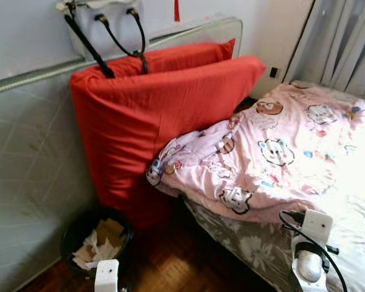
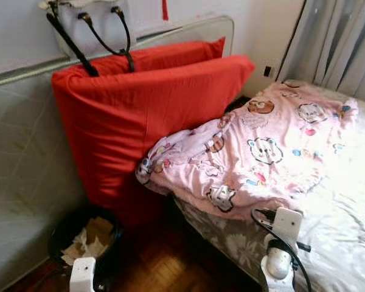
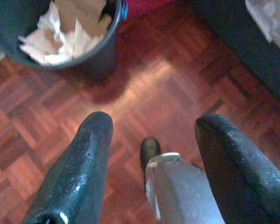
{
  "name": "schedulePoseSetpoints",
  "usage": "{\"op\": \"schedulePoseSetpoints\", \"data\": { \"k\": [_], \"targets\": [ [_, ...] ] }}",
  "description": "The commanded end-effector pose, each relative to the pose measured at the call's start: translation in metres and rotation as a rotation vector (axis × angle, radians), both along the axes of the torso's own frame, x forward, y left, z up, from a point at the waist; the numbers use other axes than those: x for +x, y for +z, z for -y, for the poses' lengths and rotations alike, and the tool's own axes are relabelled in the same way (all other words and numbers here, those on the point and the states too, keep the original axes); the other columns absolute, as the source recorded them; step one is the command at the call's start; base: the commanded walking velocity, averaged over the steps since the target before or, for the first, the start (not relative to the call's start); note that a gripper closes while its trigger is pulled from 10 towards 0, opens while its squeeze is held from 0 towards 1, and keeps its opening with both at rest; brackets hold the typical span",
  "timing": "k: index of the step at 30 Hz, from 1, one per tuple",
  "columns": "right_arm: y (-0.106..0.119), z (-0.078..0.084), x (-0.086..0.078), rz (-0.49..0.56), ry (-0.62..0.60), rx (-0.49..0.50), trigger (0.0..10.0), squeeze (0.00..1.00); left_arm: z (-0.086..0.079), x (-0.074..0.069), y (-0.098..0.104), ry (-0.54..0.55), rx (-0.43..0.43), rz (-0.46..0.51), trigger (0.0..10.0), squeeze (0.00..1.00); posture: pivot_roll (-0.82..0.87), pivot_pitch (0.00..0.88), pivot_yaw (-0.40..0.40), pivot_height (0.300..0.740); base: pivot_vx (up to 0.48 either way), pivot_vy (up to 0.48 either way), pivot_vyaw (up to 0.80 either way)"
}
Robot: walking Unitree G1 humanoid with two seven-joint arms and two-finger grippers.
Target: Clean up the room
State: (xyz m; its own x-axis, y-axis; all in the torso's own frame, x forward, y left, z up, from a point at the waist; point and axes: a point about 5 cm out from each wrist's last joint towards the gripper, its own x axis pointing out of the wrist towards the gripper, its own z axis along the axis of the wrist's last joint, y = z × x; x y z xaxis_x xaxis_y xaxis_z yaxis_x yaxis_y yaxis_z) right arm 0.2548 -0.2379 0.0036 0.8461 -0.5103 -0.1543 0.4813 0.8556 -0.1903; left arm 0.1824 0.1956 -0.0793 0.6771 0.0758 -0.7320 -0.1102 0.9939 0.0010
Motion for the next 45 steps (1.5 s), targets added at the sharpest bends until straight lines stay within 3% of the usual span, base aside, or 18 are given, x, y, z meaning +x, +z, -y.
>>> {"op": "schedulePoseSetpoints", "data": {
  "k": [1,10,13,18,22,25,26,30,31,37,39,40,41,42,43,45],
  "targets": [
    [0.011,0.003,0.005,0.052,-0.001,-0.074,10.0,0.00,0.000,0.004,0.002,-0.008,0.007,0.007,10.0,0.00,0.00,0.012,-0.012,0.740,0.000,0.000,0.00],
    [0.034,0.007,0.011,0.164,0.009,-0.256,10.0,0.00,0.000,0.002,0.001,-0.011,0.010,0.001,10.0,0.00,0.00,0.015,-0.014,0.740,0.000,0.000,0.00],
    [0.036,0.008,0.007,0.189,0.002,-0.240,10.0,0.00,-0.001,0.001,0.000,-0.012,0.012,-0.003,10.0,0.00,0.00,0.012,-0.018,0.740,0.000,0.000,0.00],
    [0.017,0.007,-0.005,0.108,-0.021,-0.157,10.0,0.00,-0.001,0.000,0.000,-0.014,0.013,-0.007,10.0,0.00,0.00,0.009,-0.021,0.740,0.000,0.000,0.00],
    [-0.031,0.006,-0.038,-0.154,-0.070,0.061,10.0,0.00,0.001,-0.001,-0.001,-0.019,0.012,-0.011,10.0,0.00,-0.01,0.000,-0.024,0.740,0.000,0.000,0.00],
    [-0.053,0.001,-0.057,-0.312,-0.064,0.156,10.0,0.00,0.001,-0.003,-0.002,-0.025,0.013,-0.018,10.0,0.00,-0.01,0.000,-0.022,0.740,0.000,0.000,0.00],
    [-0.053,0.001,-0.057,-0.312,-0.064,0.156,10.0,0.00,0.001,-0.003,-0.002,-0.025,0.013,-0.018,10.0,0.00,-0.01,0.000,-0.022,0.740,0.000,0.000,0.00],
    [-0.074,-0.006,-0.079,-0.495,-0.010,0.201,10.0,0.00,0.002,-0.004,-0.003,-0.026,0.013,-0.024,10.0,0.00,-0.01,0.000,-0.025,0.740,0.000,0.000,0.00],
    [-0.081,-0.009,-0.088,-0.546,-0.016,0.262,10.0,0.00,0.002,-0.005,-0.003,-0.025,0.014,-0.026,10.0,0.00,-0.01,0.000,-0.024,0.740,0.000,0.000,0.00],
    [-0.093,-0.016,-0.105,-0.619,-0.001,0.359,10.0,0.00,0.003,-0.006,-0.004,-0.027,0.016,-0.033,10.0,0.00,-0.01,0.000,-0.024,0.740,0.000,0.000,0.00],
    [-0.096,-0.015,-0.112,-0.650,-0.011,0.362,10.0,0.31,0.003,-0.006,-0.004,-0.027,0.015,-0.033,10.0,0.00,-0.01,0.000,-0.026,0.740,0.000,0.000,0.00],
    [-0.097,-0.014,-0.115,-0.661,-0.022,0.362,10.0,0.66,0.003,-0.006,-0.004,-0.026,0.015,-0.034,10.0,0.00,-0.01,0.000,-0.026,0.740,0.000,0.000,0.00],
    [-0.097,-0.014,-0.115,-0.661,-0.022,0.362,10.0,0.66,0.003,-0.006,-0.004,-0.026,0.015,-0.034,10.0,0.00,-0.01,0.000,-0.026,0.740,0.000,0.000,0.00],
    [-0.098,-0.012,-0.119,-0.668,-0.036,0.373,10.0,0.95,0.003,-0.006,-0.004,-0.025,0.015,-0.034,10.0,0.00,-0.01,0.002,-0.026,0.740,0.000,0.000,0.00],
    [-0.099,-0.012,-0.122,-0.682,-0.033,0.373,10.0,1.00,0.003,-0.006,-0.004,-0.024,0.015,-0.034,10.0,0.00,-0.01,0.004,-0.026,0.740,0.000,0.000,0.00],
    [-0.100,-0.012,-0.125,-0.701,-0.028,0.376,10.0,1.00,0.003,-0.005,-0.004,-0.023,0.015,-0.035,10.0,0.00,-0.02,0.009,-0.023,0.740,0.000,0.000,0.00]
  ]
}}
